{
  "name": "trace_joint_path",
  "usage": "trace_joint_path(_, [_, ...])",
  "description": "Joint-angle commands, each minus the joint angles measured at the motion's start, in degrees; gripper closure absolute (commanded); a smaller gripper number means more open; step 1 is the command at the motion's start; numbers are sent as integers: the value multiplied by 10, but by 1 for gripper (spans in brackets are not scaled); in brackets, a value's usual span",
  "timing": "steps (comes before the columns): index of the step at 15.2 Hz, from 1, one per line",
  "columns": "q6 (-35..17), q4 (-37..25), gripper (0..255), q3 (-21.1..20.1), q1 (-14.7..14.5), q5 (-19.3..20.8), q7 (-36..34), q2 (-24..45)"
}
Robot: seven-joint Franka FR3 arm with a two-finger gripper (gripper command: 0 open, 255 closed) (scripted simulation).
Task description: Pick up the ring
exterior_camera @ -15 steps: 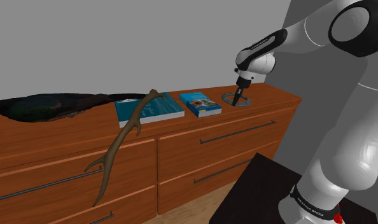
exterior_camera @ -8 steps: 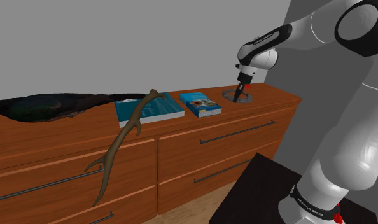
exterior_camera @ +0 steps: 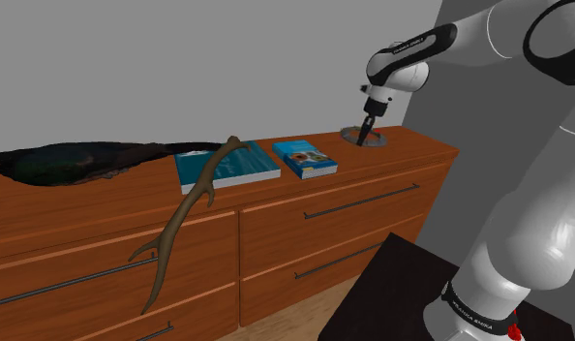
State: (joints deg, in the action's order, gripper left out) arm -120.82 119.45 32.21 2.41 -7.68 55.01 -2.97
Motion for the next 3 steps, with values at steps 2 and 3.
trace_joint_path(2, [17,-13,255,0,0,5,-4,-5])
trace_joint_path(3, [17,-13,255,0,0,4,-4,-5])
